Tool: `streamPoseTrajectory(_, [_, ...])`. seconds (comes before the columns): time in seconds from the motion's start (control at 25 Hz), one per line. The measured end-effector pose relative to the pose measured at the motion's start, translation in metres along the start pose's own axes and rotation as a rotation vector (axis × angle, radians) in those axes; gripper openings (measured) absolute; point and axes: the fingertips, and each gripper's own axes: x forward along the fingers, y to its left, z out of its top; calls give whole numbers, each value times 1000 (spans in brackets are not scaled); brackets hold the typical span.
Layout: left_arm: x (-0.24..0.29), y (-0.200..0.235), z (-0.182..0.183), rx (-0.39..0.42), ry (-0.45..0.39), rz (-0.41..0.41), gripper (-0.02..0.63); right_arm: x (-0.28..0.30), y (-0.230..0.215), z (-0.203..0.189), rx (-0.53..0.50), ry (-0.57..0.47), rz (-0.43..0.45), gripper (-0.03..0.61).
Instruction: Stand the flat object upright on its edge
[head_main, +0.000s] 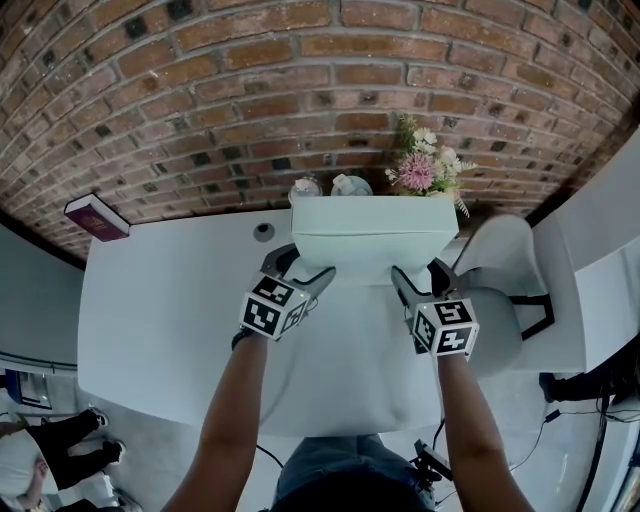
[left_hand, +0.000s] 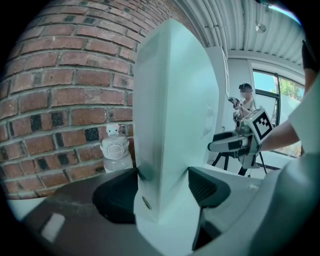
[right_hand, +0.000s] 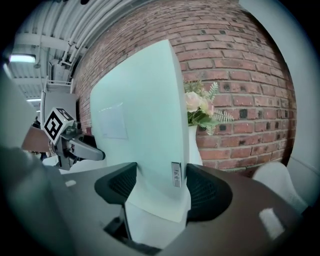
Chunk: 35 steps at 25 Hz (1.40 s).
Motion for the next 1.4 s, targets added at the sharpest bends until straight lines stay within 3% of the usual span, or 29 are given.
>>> streamPoseTrajectory(0.76, [1, 1, 1, -3, 13, -8, 335, 7, -6, -2, -45, 47, 6, 334])
streamPoseTrajectory(0.84, [0, 0, 4, -18, -2, -6, 368, 7, -8, -2, -38, 51, 0, 354])
streamPoseTrajectory(1.04, [-4, -4, 5, -20, -7, -10, 385, 3, -6, -2, -34, 54, 14, 370])
streamPoseTrajectory(1.4, [-18, -4, 3, -70, -28, 50, 403, -5, -5, 2, -28, 43, 25, 370])
